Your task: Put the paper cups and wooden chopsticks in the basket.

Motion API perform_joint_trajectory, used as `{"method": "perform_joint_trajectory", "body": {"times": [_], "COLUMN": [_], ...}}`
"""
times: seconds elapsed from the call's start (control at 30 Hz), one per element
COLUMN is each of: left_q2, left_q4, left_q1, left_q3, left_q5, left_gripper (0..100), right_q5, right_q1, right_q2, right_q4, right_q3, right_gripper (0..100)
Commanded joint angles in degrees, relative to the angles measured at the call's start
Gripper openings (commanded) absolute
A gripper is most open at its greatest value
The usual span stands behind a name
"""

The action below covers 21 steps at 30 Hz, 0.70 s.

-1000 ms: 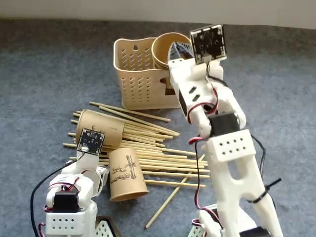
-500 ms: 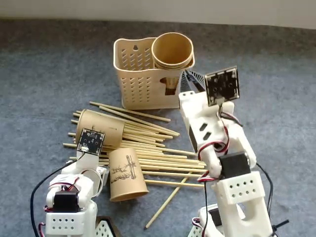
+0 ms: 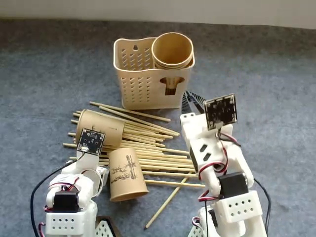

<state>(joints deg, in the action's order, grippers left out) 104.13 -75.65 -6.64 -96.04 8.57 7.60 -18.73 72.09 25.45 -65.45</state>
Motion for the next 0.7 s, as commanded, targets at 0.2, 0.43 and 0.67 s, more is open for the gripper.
{"method": "perform_joint_trajectory", "body": {"times": [0.2,0.43,0.67], "left_q2": [0.22,0.22,0.22], "left_q4": [-0.09,-0.09,-0.09], "left_q1": [0.66,0.66,0.66], "left_q3": [-1.10,-1.10,-1.10], "left_q5": [0.09,0.09,0.09], "left_gripper": [19,19,19], "right_q5": [0.00,0.00,-0.18], "right_q1": [0.66,0.66,0.75], "right_q2": [14.55,22.73,33.80], "right_q4": [0.13,0.13,0.66], "right_q3": [-7.78,-14.90,-21.23], "right_gripper": [0.9,0.9,0.9]}}
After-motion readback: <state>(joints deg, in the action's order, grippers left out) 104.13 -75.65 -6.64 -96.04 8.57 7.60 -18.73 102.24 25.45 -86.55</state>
